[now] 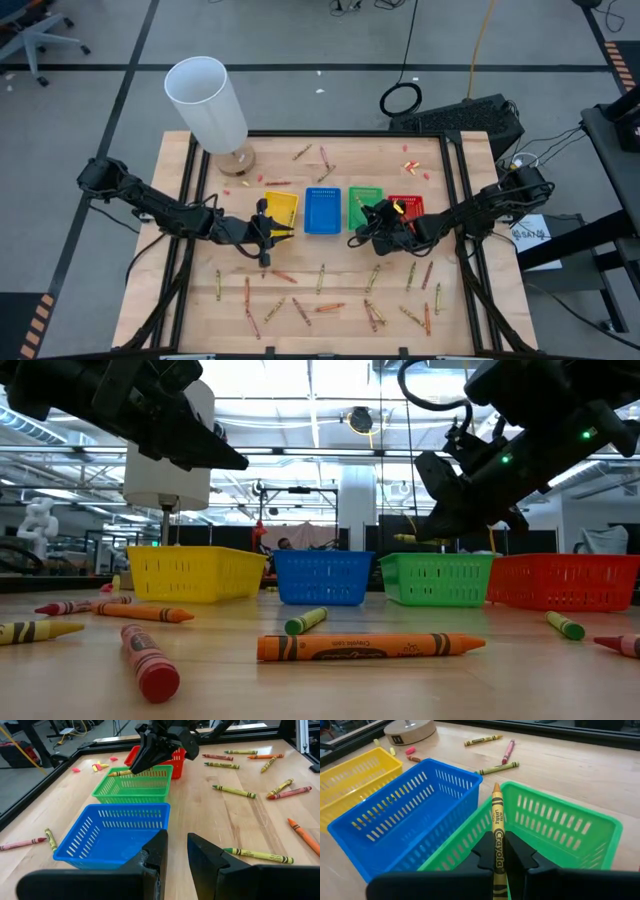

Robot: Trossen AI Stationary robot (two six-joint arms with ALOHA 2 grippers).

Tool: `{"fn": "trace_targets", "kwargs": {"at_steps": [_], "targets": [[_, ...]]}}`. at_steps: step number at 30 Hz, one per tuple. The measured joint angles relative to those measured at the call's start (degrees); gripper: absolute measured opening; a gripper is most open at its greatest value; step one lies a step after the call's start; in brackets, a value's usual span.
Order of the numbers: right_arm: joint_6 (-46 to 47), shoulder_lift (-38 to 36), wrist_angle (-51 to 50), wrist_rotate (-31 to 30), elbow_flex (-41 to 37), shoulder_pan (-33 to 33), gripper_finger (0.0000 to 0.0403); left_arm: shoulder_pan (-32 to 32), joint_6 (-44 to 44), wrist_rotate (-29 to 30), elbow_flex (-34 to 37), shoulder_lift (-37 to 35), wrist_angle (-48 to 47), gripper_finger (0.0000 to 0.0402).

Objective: Sort crayons
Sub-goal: Put the yellow crayon into the green bin

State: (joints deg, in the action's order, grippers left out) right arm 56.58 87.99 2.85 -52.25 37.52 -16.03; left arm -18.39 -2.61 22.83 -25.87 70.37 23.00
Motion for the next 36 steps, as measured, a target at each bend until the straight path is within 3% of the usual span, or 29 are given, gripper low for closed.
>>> {"fn": "trace_targets", "kwargs": {"at_steps": [5, 17, 24, 29, 36], "targets": [[1.26, 0.00, -0.12, 2.61, 0.00, 0.27, 0.0023, 0.00, -0.04, 0.02, 0.00, 0.00, 0.00, 0.0074], [1.09, -0.63, -0.35, 6.27, 0.00, 0.47, 0.0132, -0.02, -2.42, 0.00, 0.00, 0.00, -0.02, 0.0074], [-10.80, -7.15, -0.02, 6.35, 2.40, -3.83, 0.0136, -0.28, -5.09, 0.00, 0.00, 0.02, -0.04, 0.0074], [-18.21, -11.12, 0.02, 11.25, 4.32, -8.83, 0.0131, -1.56, -6.54, 0.00, -0.02, 0.02, 0.62, 0.0074], [-13.91, -9.34, 0.66, 13.57, 4.90, -17.67, 0.0130, -4.43, -6.11, -0.04, -0.02, 0.02, 0.99, 0.0074]]}}
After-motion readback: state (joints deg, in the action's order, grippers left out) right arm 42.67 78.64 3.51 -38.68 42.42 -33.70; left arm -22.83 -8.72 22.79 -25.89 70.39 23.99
